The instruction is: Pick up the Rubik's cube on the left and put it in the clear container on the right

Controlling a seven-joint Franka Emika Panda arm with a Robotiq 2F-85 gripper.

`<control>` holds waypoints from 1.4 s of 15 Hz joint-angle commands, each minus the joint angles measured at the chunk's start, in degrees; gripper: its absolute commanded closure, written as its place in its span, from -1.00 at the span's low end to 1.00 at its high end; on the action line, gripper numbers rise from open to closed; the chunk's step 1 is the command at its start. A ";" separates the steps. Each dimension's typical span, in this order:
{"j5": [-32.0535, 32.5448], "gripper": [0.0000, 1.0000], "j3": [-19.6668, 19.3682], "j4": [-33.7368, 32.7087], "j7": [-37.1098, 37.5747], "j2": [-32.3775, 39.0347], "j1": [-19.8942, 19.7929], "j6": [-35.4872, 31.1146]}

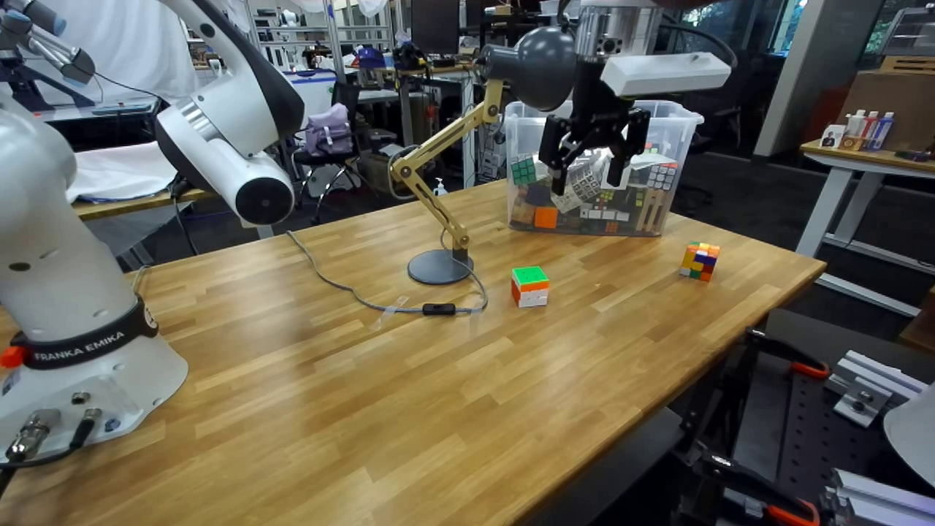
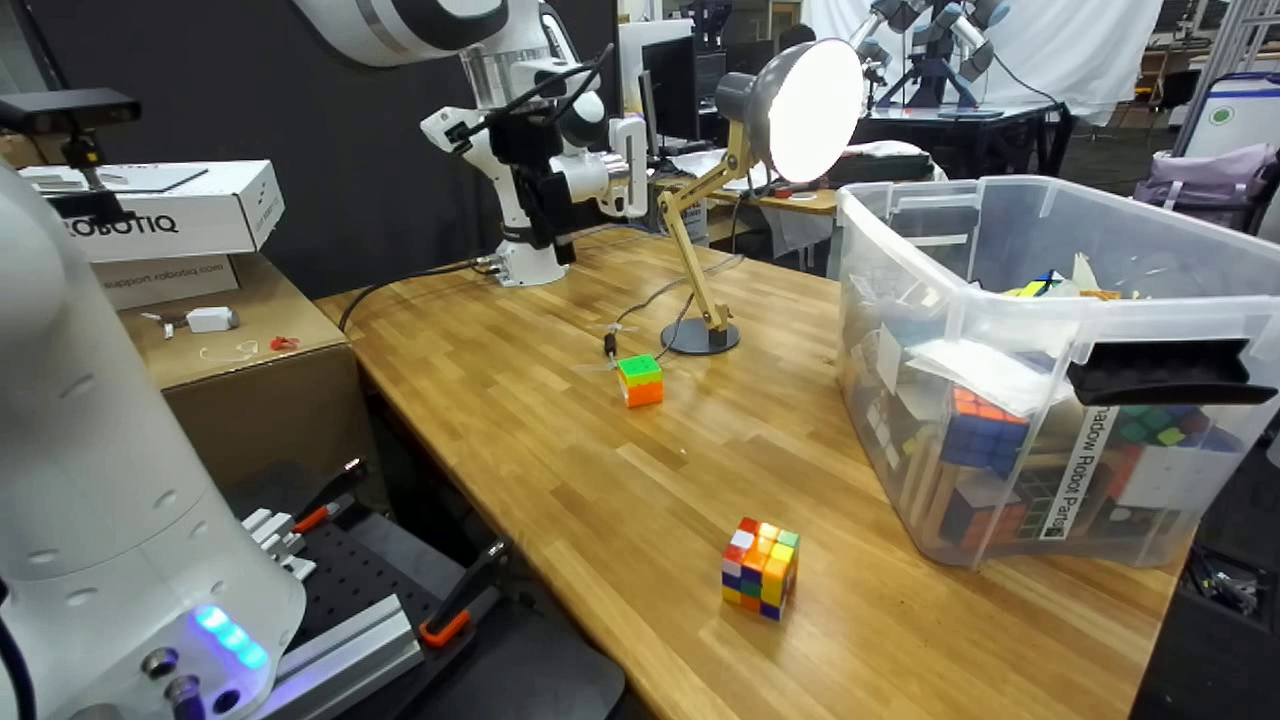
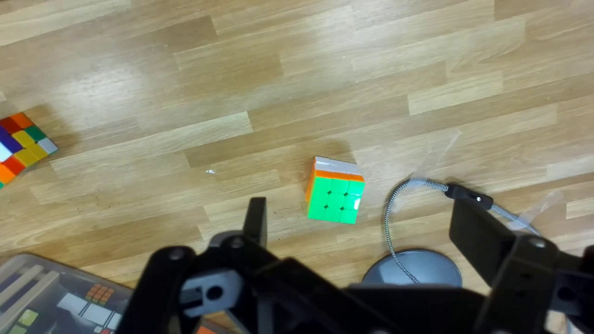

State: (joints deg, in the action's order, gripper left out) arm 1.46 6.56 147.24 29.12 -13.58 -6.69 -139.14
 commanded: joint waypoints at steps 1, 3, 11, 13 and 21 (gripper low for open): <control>-5.52 -1.00 -2.94 -6.19 -2.56 7.99 1.80 -0.77; -6.14 -1.00 -3.84 -9.52 -2.58 12.32 1.90 -0.71; -4.72 -1.00 -6.48 -12.49 -1.62 16.50 3.25 -0.50; -4.70 -1.00 -6.49 -12.42 -1.61 16.26 3.33 -0.49; -3.46 -1.00 -7.12 -12.04 -2.00 19.67 4.14 -1.61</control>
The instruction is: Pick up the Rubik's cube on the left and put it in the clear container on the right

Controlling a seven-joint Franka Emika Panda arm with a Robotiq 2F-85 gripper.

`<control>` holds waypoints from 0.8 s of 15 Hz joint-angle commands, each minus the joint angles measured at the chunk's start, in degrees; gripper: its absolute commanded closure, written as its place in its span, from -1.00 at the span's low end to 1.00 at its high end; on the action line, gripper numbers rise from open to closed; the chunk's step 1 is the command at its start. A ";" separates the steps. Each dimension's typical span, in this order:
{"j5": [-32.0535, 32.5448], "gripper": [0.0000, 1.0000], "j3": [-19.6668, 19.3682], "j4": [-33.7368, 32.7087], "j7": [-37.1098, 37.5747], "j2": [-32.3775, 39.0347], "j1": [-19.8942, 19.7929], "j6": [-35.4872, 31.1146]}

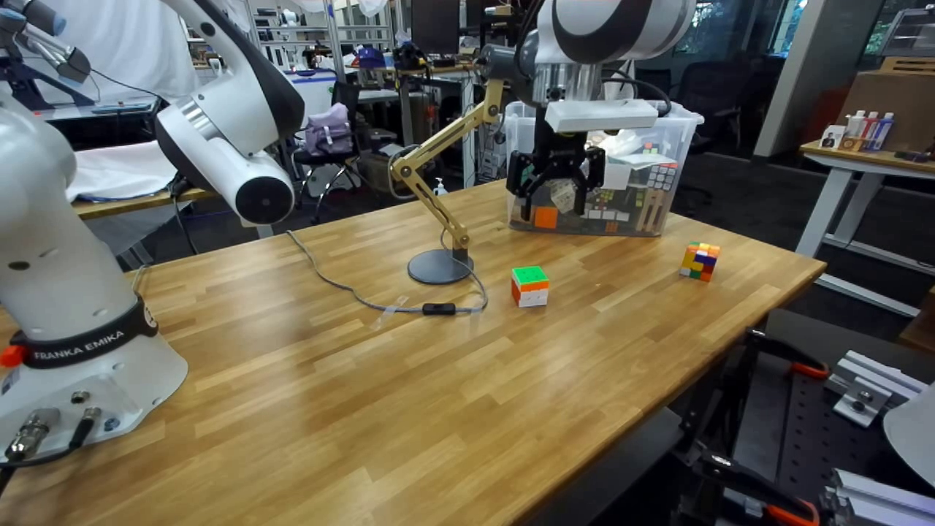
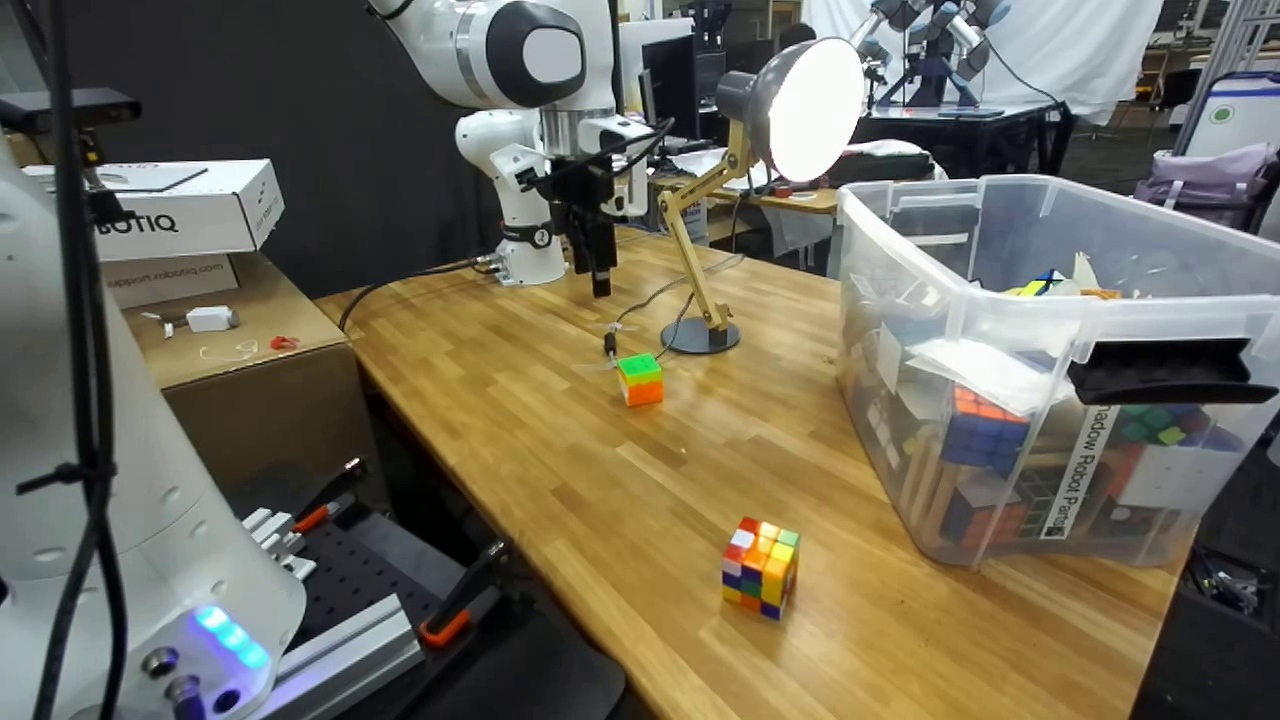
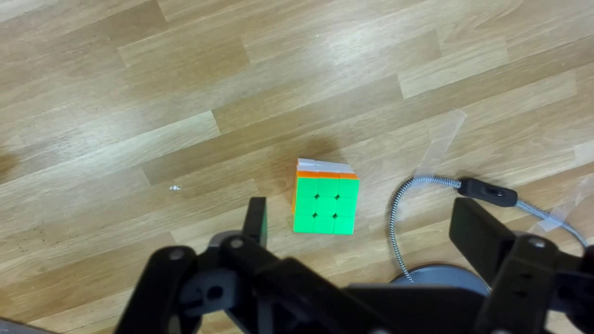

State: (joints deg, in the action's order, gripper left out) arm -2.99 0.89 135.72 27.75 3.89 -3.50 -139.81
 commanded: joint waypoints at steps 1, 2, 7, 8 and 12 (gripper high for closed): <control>0.35 -1.00 -1.69 -0.88 -0.91 3.50 0.96 -0.95; -0.40 -1.00 -1.92 -1.46 -1.21 5.35 0.97 -1.35; -3.10 -1.00 -2.05 -6.53 -4.42 13.67 1.66 -0.84; -2.43 -1.00 -2.41 -7.87 -3.94 15.19 2.06 -0.67; -2.34 -1.00 -3.41 -12.29 -3.96 19.72 2.70 -0.12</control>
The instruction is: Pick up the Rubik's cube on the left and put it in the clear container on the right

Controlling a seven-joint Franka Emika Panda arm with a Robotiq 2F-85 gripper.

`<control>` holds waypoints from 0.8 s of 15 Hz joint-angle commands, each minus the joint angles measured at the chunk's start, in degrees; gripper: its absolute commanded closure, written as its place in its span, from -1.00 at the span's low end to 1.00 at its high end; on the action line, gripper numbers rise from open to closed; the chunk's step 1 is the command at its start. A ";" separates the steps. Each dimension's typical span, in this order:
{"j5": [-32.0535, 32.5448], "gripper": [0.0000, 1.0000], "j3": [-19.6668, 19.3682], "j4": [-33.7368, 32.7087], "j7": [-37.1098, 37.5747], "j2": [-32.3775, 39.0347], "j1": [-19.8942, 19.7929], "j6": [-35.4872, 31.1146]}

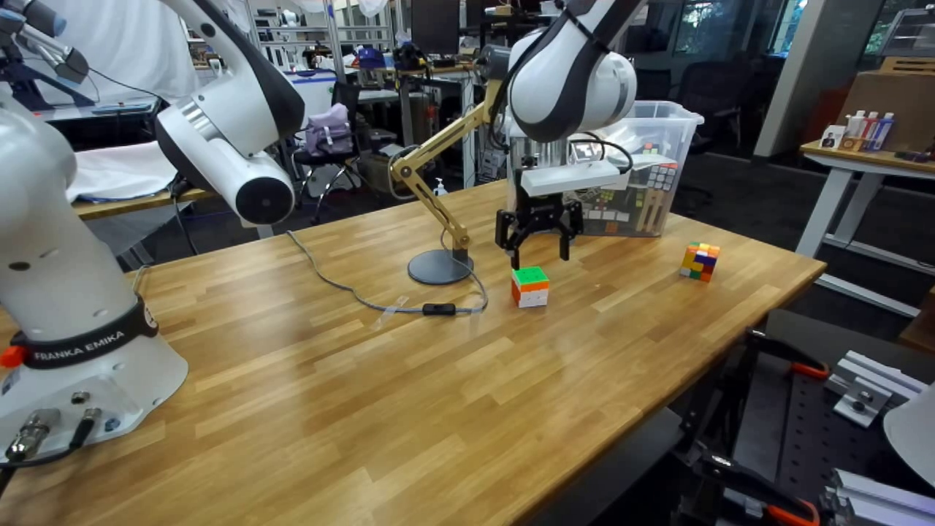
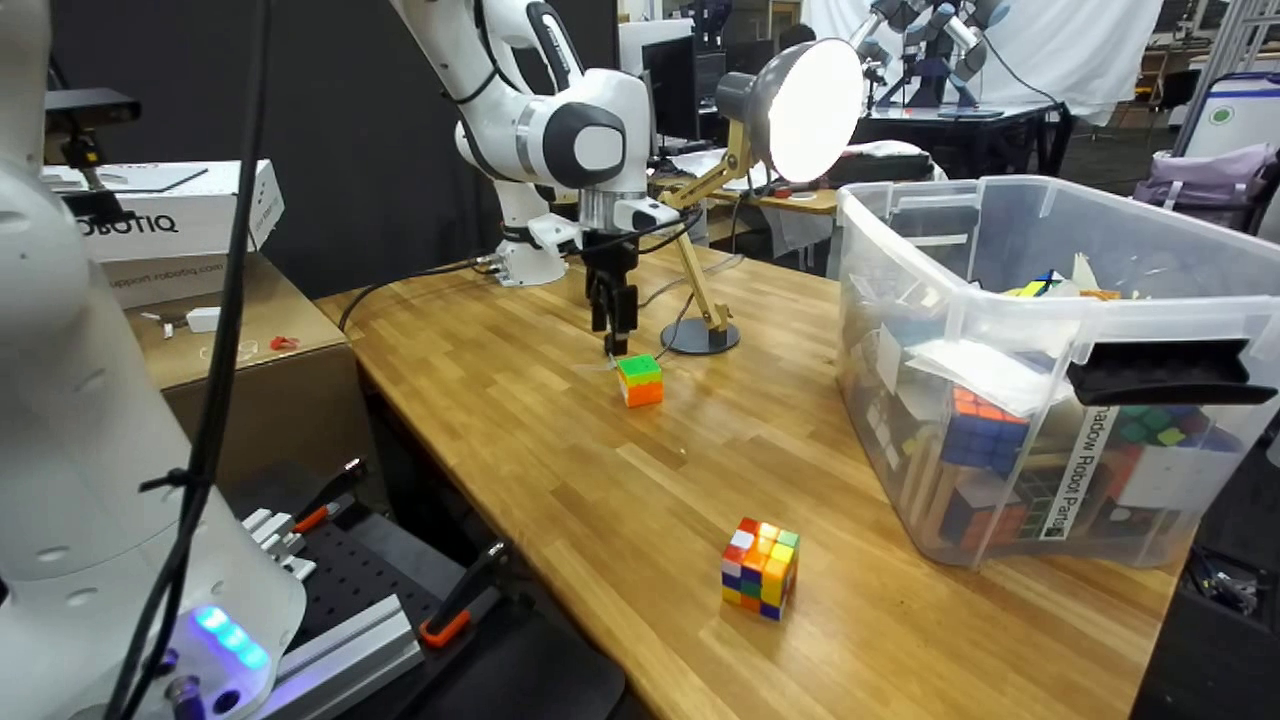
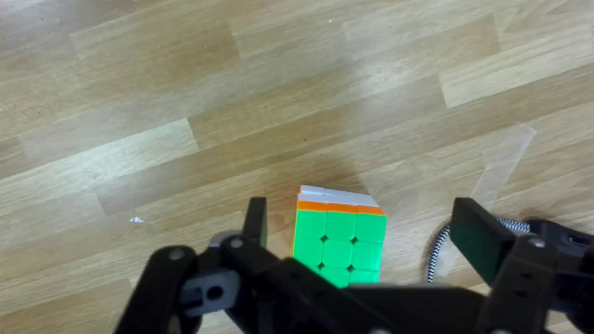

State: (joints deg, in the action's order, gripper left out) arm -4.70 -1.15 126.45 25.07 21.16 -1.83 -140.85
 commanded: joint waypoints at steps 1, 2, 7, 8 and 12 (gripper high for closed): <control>-0.86 -1.00 -1.50 -3.89 -1.42 3.39 1.03 0.97; -0.92 -1.00 -1.67 -4.62 -1.37 4.14 1.04 1.02; -1.50 -1.00 -2.52 -6.49 -1.14 6.69 0.71 0.90; -1.66 -1.00 -2.79 -6.71 -1.10 6.94 0.54 0.79; -4.09 -1.00 -2.96 -8.25 -1.43 8.00 -0.37 0.94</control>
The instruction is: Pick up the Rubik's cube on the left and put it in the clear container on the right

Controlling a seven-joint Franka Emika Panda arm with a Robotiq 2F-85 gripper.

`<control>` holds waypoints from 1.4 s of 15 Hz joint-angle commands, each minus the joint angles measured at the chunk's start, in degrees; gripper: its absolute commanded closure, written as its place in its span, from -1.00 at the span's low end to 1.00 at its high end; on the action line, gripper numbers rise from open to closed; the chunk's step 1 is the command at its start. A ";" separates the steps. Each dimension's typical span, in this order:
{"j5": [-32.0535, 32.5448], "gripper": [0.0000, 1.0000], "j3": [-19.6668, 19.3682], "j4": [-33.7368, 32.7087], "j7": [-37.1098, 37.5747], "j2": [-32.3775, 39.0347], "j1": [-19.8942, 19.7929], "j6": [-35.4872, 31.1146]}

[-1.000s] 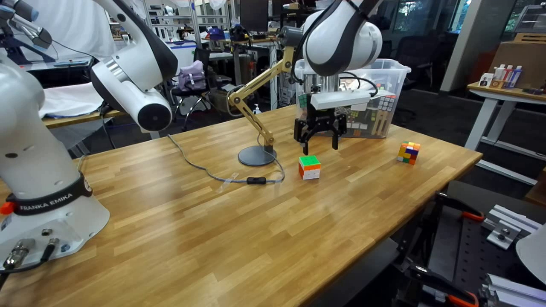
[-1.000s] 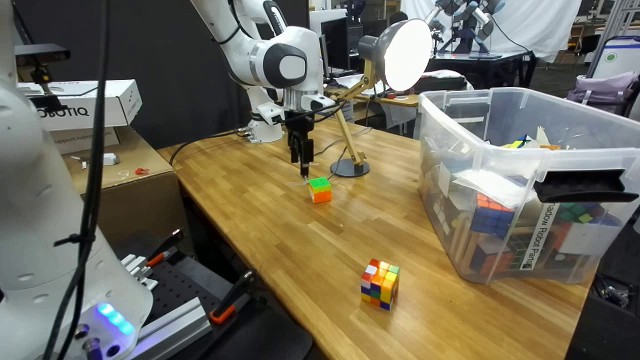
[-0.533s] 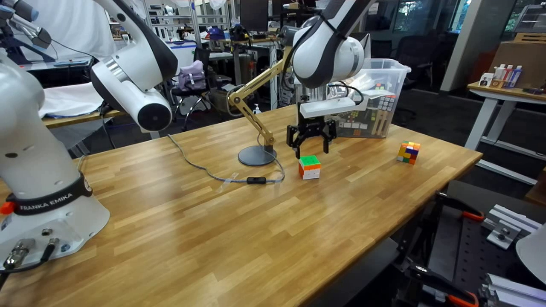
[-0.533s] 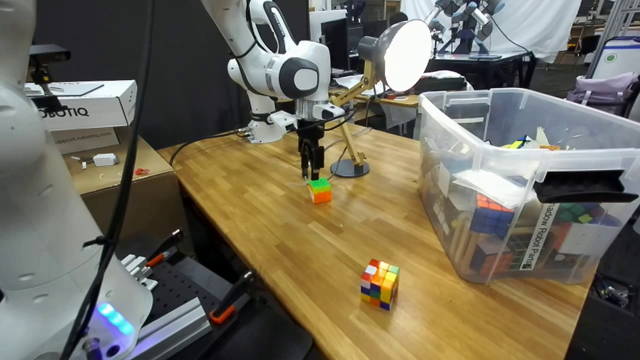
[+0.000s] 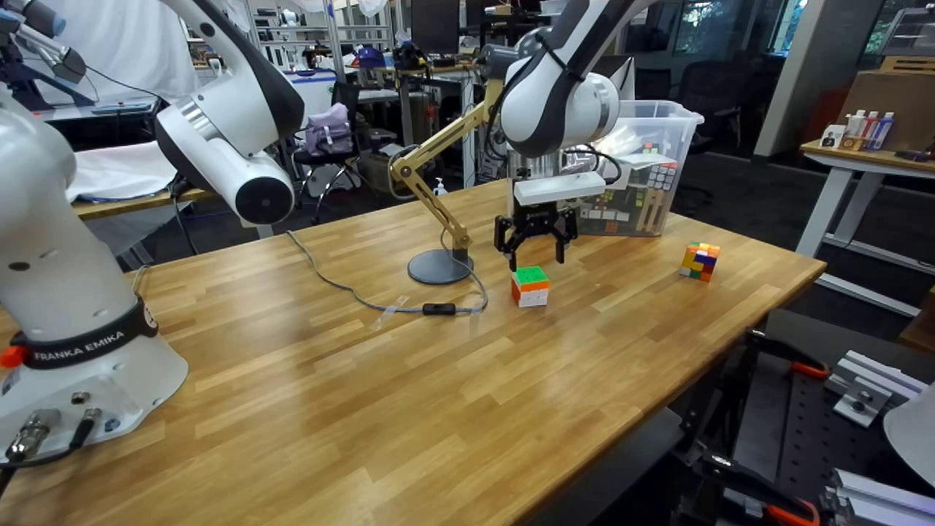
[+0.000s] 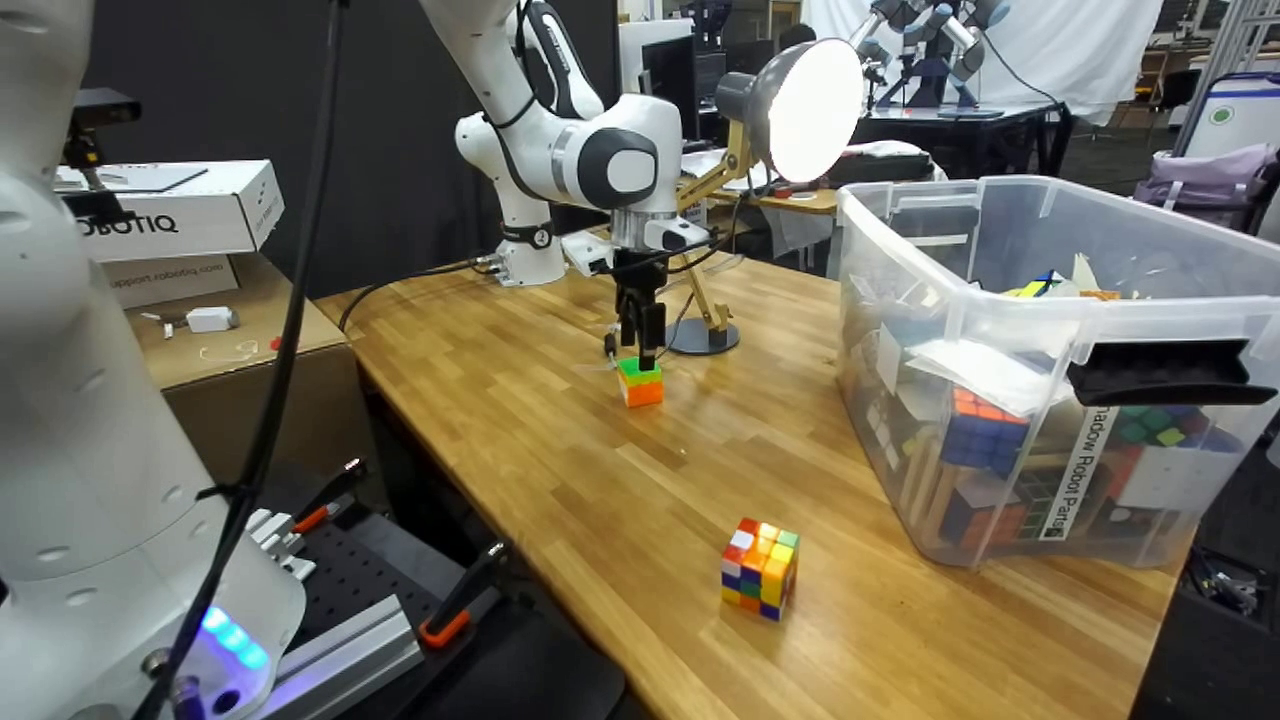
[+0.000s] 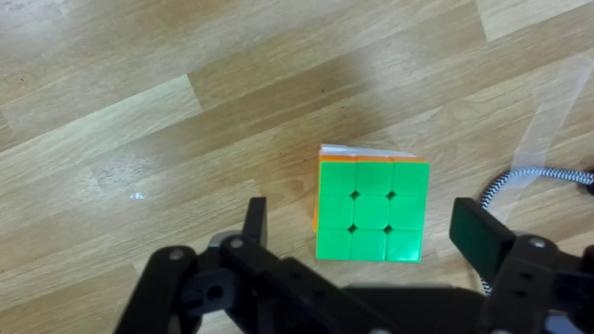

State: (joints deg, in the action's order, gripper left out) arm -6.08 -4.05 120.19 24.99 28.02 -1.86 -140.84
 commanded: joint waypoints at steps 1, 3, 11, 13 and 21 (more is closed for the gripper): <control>-3.30 -1.00 -0.05 -2.50 -1.24 1.47 -0.35 0.87; -4.60 -1.00 0.08 -3.50 -1.20 2.30 -0.40 0.79; -6.32 -1.00 0.17 -6.63 -1.65 6.52 -0.38 0.82; -6.24 -1.00 0.16 -7.51 -1.61 7.37 -0.32 0.92; -6.02 -0.17 -0.15 -8.81 -1.60 8.84 -0.43 1.30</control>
State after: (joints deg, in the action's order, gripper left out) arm -10.83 -4.17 112.45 24.98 36.37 -1.96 -140.80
